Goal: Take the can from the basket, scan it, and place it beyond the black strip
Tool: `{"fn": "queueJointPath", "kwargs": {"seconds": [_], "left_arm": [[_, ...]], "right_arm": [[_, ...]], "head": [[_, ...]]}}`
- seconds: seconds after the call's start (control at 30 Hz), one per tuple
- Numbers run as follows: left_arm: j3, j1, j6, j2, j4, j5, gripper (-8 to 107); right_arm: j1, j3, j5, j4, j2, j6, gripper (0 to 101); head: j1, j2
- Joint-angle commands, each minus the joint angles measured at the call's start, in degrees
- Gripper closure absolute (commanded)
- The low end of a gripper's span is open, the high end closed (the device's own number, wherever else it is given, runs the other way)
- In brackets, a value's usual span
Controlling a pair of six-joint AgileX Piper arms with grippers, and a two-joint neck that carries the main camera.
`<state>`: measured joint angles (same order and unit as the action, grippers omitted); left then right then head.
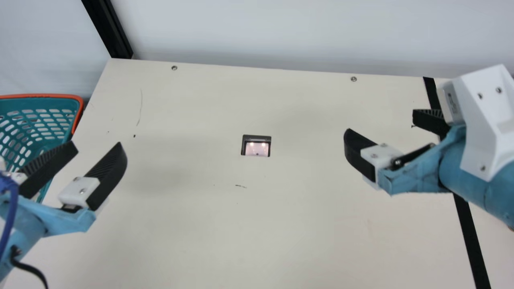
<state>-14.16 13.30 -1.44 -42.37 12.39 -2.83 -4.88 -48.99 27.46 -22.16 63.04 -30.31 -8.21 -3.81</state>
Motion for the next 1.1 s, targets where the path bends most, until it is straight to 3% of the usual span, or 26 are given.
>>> {"fn": "queueJointPath", "kwargs": {"seconds": [0.0, 0.5, 1.07], "left_arm": [[0.22, -0.55, 0.56, 4.68, -0.32, 2.67, 9], [0.21, -4.79, -0.83, 23.64, -3.46, 18.97, 9], [1.02, -7.78, 3.71, 33.9, 2.61, 27.61, 9]], "right_arm": [[0.17, 1.87, -0.09, -0.53, -3.25, -0.07, 0], [-0.57, 13.48, -1.82, -0.27, -22.76, 0.81, 0], [-1.45, 24.78, 0.96, 4.56, -47.72, 9.91, 0]], "head": [[-0.27, -0.73], [-0.27, -0.73], [-0.27, -0.73]]}}
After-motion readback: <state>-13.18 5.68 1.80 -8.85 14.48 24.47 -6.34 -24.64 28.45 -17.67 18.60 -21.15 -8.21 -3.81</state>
